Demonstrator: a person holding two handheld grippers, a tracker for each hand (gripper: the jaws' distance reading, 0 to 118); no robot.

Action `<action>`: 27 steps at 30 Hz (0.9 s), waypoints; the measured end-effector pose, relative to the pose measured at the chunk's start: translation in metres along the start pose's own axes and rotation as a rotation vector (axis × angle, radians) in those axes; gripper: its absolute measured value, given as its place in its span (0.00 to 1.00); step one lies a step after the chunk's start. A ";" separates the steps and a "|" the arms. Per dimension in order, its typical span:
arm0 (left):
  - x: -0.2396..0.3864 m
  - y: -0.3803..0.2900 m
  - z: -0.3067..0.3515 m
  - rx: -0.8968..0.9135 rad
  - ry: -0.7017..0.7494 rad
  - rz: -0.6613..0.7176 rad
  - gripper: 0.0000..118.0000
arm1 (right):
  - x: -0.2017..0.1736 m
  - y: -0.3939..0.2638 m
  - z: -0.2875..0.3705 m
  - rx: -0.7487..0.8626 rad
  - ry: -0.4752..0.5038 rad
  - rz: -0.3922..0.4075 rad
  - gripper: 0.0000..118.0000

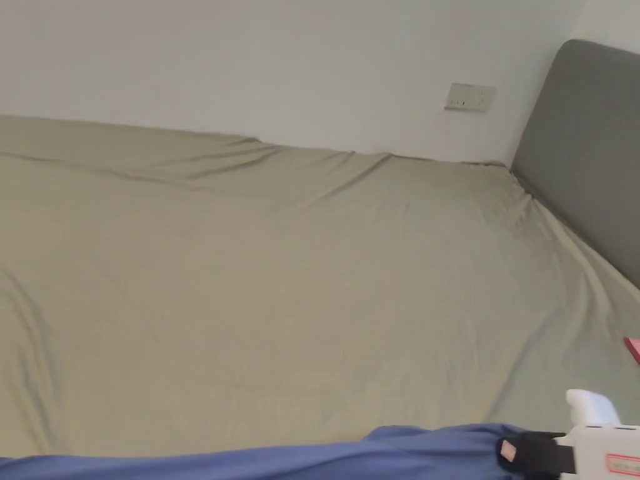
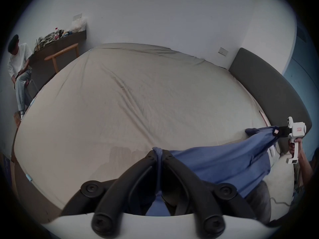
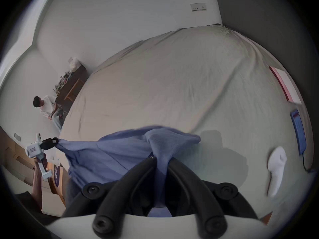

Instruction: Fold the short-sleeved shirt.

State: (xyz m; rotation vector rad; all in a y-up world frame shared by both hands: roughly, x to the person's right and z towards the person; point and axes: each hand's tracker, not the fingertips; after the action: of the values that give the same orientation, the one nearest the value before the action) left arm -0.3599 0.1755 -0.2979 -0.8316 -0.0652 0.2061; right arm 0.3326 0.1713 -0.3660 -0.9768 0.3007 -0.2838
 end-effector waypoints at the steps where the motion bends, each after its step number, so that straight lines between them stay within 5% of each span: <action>1: -0.001 -0.009 0.007 -0.014 0.011 -0.015 0.05 | 0.001 -0.013 0.010 -0.003 -0.001 0.003 0.10; 7: -0.004 -0.081 0.013 -0.170 0.046 0.025 0.05 | 0.003 -0.113 0.016 -0.136 -0.064 0.022 0.10; 13: -0.004 -0.143 -0.026 -0.348 0.113 -0.019 0.05 | 0.031 -0.173 -0.022 -0.181 -0.087 -0.141 0.10; 15: -0.002 -0.142 -0.019 -0.213 0.123 -0.023 0.05 | 0.032 -0.166 -0.018 -0.167 -0.094 -0.219 0.10; 17: -0.005 -0.136 -0.021 -0.263 0.103 0.001 0.05 | 0.021 -0.165 -0.016 -0.157 -0.128 -0.145 0.11; 18: -0.010 -0.134 -0.020 -0.261 0.068 0.015 0.14 | 0.013 -0.164 -0.008 -0.155 -0.171 -0.058 0.17; 19: -0.014 -0.131 -0.010 -0.252 0.025 0.024 0.35 | 0.002 -0.163 -0.003 -0.141 -0.220 0.012 0.29; 21: -0.034 -0.126 0.002 -0.200 -0.097 0.085 1.00 | -0.025 -0.164 0.020 -0.039 -0.365 0.151 0.62; 23: -0.059 -0.119 0.011 -0.100 -0.261 0.204 1.00 | -0.050 -0.162 0.049 0.120 -0.395 0.232 0.72; 25: -0.095 -0.114 0.002 -0.170 -0.162 0.279 1.00 | -0.070 -0.158 0.081 0.263 -0.355 0.234 0.72; 27: -0.113 -0.116 -0.027 -0.266 -0.194 0.413 1.00 | -0.087 -0.152 0.108 0.350 -0.302 0.190 0.61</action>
State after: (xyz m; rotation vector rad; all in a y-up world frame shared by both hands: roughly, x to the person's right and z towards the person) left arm -0.4488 0.0564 -0.2274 -1.0843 -0.1041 0.6782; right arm 0.2776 0.2054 -0.1703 -0.6276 0.0619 -0.0110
